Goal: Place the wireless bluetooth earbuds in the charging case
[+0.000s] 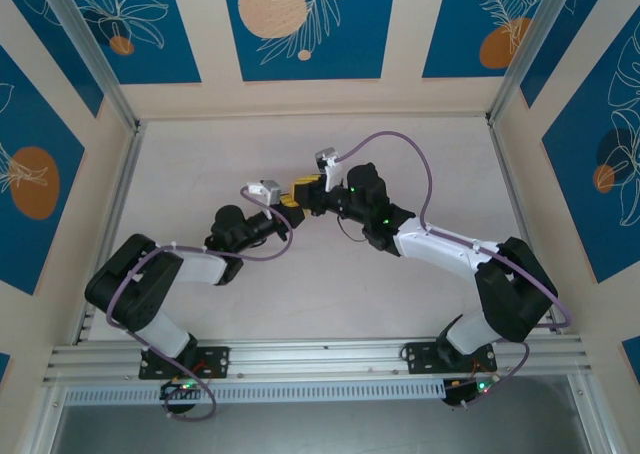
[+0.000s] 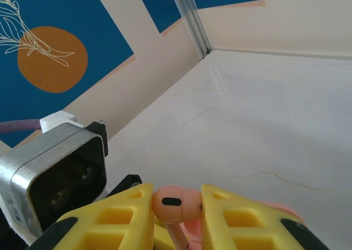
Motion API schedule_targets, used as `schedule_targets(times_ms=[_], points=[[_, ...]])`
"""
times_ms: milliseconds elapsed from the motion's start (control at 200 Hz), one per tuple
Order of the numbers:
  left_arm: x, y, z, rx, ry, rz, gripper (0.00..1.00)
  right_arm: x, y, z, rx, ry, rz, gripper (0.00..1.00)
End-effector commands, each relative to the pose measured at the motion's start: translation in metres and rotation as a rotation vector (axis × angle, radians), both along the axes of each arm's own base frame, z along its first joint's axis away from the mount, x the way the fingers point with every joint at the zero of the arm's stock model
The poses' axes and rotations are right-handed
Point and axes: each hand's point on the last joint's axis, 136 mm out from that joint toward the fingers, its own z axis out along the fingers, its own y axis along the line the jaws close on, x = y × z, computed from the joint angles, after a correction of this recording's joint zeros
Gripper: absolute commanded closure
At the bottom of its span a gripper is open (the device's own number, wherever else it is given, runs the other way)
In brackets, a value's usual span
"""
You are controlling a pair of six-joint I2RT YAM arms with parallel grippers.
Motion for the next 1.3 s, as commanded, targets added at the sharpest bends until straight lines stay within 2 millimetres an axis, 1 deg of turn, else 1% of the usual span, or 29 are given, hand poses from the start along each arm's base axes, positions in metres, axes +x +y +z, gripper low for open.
schedule_targets(times_ms=[0, 105, 295, 400, 565, 775, 1080, 1170, 1295], points=[[-0.002, -0.003, 0.033, -0.078, -0.095, 0.000, 1.00, -0.007, 0.002, -0.018, -0.032, 0.019, 0.012, 0.75], [-0.001, -0.001, 0.035, -0.086, -0.097, 0.006, 1.00, -0.008, 0.001, -0.019, -0.034, 0.020, 0.009, 0.75], [-0.005, -0.003, 0.034, -0.078, -0.108, -0.010, 1.00, -0.007, 0.001, -0.010, -0.029, 0.004, 0.010, 0.76], [-0.007, -0.002, 0.039, -0.094, -0.130, -0.014, 1.00, -0.007, 0.001, -0.015, -0.036, 0.015, 0.012, 0.76], [-0.010, -0.002, 0.045, -0.100, -0.153, -0.023, 1.00, -0.008, 0.000, -0.029, -0.059, 0.041, 0.002, 0.76], [-0.016, -0.003, 0.050, -0.086, -0.197, -0.044, 1.00, -0.008, -0.008, -0.046, -0.095, 0.062, -0.034, 0.75], [-0.022, 0.000, 0.060, -0.068, -0.274, -0.035, 1.00, -0.008, -0.013, -0.057, -0.122, 0.073, -0.049, 0.76], [-0.024, -0.001, 0.062, -0.068, -0.281, -0.040, 1.00, -0.007, -0.014, -0.055, -0.120, 0.072, -0.058, 0.75], [-0.028, -0.002, 0.064, -0.062, -0.301, -0.057, 1.00, -0.001, -0.017, -0.055, -0.125, 0.080, -0.091, 0.75]])
